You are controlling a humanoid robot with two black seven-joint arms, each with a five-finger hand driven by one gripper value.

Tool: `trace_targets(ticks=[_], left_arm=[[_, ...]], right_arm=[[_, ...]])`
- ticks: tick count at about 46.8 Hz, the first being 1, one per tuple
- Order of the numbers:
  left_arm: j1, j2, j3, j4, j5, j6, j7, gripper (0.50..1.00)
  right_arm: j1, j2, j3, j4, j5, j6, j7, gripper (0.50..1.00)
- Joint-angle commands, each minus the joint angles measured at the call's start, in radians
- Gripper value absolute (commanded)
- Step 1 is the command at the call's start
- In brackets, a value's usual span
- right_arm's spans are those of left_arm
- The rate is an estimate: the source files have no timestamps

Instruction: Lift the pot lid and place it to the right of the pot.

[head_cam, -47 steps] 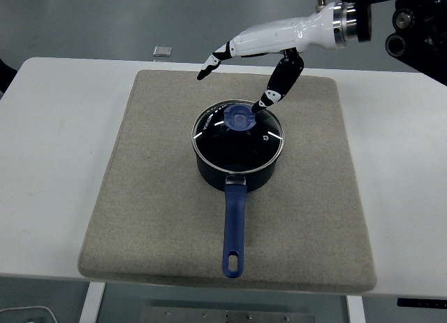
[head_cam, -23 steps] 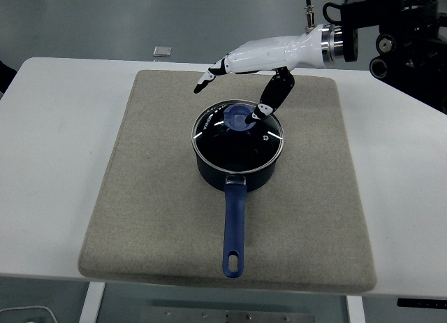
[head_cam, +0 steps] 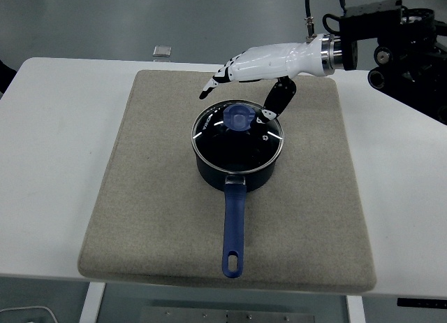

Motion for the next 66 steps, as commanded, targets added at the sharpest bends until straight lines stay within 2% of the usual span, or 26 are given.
trace_targets(ticks=[1,24,37,66], left_arm=[[0.000,0.000,0.000,0.000,0.000,0.000,0.000,1.000],[0.000,0.000,0.000,0.000,0.000,0.000,0.000,1.000],[0.000,0.000,0.000,0.000,0.000,0.000,0.000,1.000],[0.000,0.000,0.000,0.000,0.000,0.000,0.000,1.000]], right_arm=[[-0.010,0.000,0.000,0.000,-0.001,-0.002,0.000,0.899],[-0.033,0.005,-0.031,0.000,-0.036,-0.077,0.000,0.899],[-0.038,0.005,-0.040,0.000,-0.038,-0.082,0.000,0.899],[-0.033,0.003,-0.089,-0.008,-0.084,-0.172,0.000,0.899]])
